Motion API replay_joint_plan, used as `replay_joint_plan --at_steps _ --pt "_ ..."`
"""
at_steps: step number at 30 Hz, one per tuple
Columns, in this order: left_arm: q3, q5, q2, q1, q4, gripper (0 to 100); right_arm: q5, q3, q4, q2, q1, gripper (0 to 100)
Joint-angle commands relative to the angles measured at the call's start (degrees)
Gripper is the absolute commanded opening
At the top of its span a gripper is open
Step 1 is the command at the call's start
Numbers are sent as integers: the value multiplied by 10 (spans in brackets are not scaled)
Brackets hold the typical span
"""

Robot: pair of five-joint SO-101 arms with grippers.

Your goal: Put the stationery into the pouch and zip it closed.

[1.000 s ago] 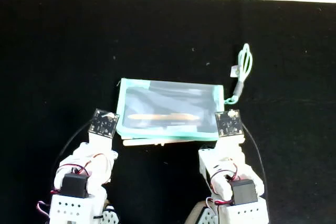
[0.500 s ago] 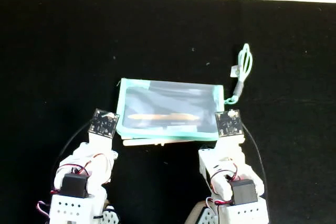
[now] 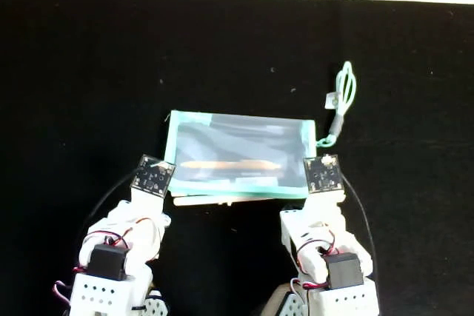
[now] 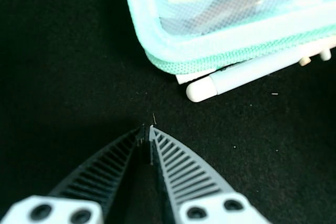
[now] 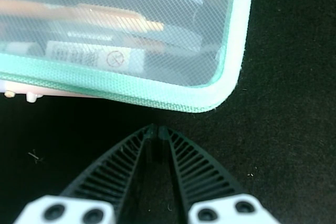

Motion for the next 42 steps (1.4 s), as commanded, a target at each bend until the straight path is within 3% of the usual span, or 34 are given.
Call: replay_joint_plan --at_steps 1,21,24,29,33,42 --pt "8 -4 -4 6 4 11 6 81 3 -3 -2 15" --pt "8 -3 -5 8 1 14 5 81 3 -3 -2 15" --pt "7 -1 -5 4 -35 13 4 81 2 -3 -2 15" --pt "-18 0 -5 4 -59 13 4 78 -80 -3 -2 15" --pt "-73 0 -4 4 -30 13 4 65 -123 -3 -2 15" --pt "-223 0 -4 4 47 13 4 -69 -80 -3 -2 19"
